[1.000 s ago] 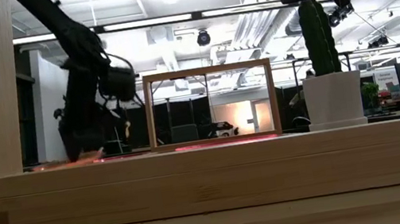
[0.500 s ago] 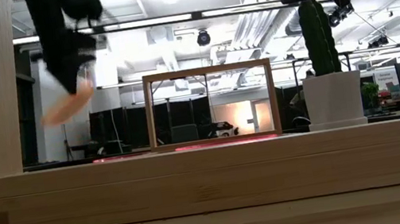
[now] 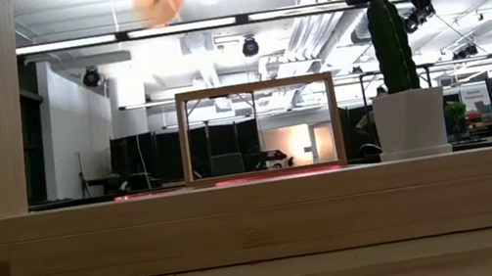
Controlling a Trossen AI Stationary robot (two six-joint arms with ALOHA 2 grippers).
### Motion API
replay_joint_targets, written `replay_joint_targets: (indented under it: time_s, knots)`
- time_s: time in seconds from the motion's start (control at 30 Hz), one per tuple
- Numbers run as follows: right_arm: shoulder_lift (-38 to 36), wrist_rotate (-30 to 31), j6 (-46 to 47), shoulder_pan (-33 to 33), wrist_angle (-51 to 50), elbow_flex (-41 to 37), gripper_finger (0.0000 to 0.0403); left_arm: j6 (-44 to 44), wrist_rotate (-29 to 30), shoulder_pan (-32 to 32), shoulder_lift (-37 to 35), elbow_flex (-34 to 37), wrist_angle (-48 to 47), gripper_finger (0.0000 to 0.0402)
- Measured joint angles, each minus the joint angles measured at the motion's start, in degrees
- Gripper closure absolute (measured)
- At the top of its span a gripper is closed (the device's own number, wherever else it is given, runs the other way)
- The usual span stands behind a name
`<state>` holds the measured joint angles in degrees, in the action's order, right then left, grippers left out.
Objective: Place and stack plates onto a shelf
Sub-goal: Stack the orange plate on top of the orange plate on the shelf
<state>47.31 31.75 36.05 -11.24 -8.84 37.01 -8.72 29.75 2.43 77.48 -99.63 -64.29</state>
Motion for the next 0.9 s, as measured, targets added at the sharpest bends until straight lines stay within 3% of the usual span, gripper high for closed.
replay_joint_targets:
  time_s: [0.17, 0.3, 0.47, 0.77, 0.9]
  knots:
    - [0.0, 0.0, 0.0, 0.0, -0.5, 0.0, 0.0208, 16.9, 0.2, 13.0, 6.7, -3.9, 0.3, 0.0401]
    - [0.0, -0.1, 0.0, 0.0, -0.8, 0.0, 0.0208, 24.5, 0.8, 18.7, 11.9, -3.9, -6.0, 0.0401]
    - [0.0, -0.5, 0.0, 0.0, -1.5, 0.0, 0.0208, 29.6, 0.8, 20.7, 17.6, -1.0, -9.1, 0.0401]
    - [0.0, -0.7, 0.0, 0.0, -1.8, 0.0, 0.0208, 36.4, -3.6, 20.5, 18.2, 14.5, 7.8, 0.0401]
    - [0.0, -0.7, 0.0, 0.0, -2.3, 0.0, 0.0208, 43.7, -5.7, 20.5, 18.2, 21.3, 15.0, 0.0401]
